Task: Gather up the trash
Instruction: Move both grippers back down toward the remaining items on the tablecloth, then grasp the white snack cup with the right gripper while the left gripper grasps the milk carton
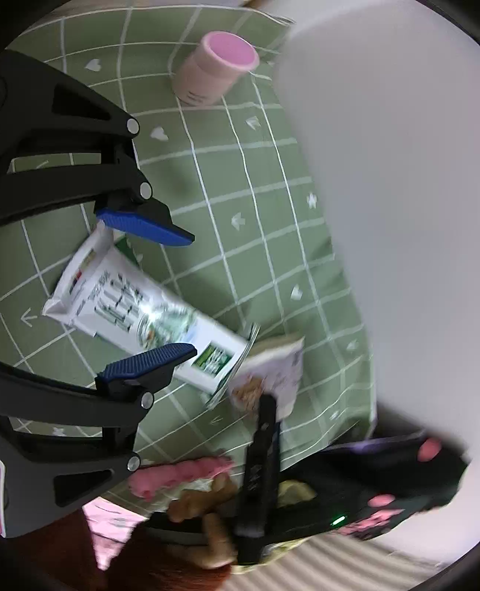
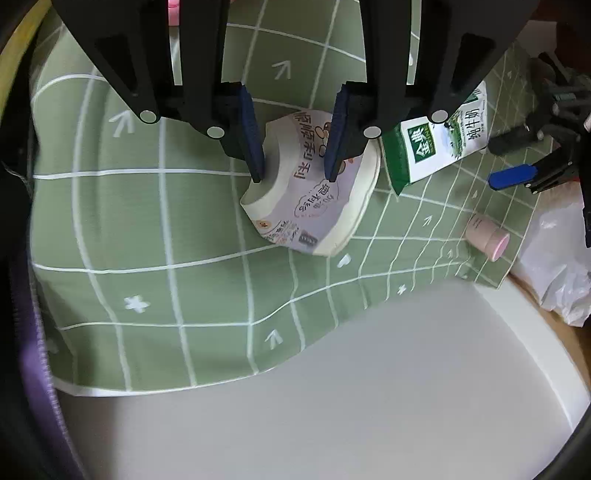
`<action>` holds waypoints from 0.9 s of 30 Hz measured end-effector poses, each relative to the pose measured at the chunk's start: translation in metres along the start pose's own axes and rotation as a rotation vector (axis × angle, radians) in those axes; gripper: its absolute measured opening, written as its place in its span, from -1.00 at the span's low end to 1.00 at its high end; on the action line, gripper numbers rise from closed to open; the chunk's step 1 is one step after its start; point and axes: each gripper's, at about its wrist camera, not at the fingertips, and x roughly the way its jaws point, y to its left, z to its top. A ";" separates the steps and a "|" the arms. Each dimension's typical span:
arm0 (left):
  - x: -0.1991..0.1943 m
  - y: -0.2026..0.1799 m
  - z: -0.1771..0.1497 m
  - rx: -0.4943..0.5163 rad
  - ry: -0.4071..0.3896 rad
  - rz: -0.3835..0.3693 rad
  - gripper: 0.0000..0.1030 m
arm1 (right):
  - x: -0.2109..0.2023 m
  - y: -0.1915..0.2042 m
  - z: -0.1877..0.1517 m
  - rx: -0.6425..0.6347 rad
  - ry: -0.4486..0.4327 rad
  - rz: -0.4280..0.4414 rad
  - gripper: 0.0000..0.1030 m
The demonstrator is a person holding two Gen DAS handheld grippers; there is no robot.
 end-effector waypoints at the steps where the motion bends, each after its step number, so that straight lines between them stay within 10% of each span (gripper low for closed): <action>1: 0.003 -0.006 0.001 0.032 0.009 0.002 0.01 | -0.001 0.002 0.000 -0.010 -0.001 -0.010 -0.48; 12: 0.032 -0.036 0.012 0.219 0.074 0.095 0.01 | -0.063 -0.016 -0.014 0.025 -0.087 -0.111 -0.80; 19: 0.046 -0.010 0.026 0.106 0.094 0.154 0.02 | -0.080 -0.025 -0.028 0.064 -0.101 -0.124 -0.80; 27: 0.036 0.012 0.034 -0.005 0.089 -0.026 0.07 | -0.095 -0.027 -0.040 0.088 -0.130 -0.125 -0.80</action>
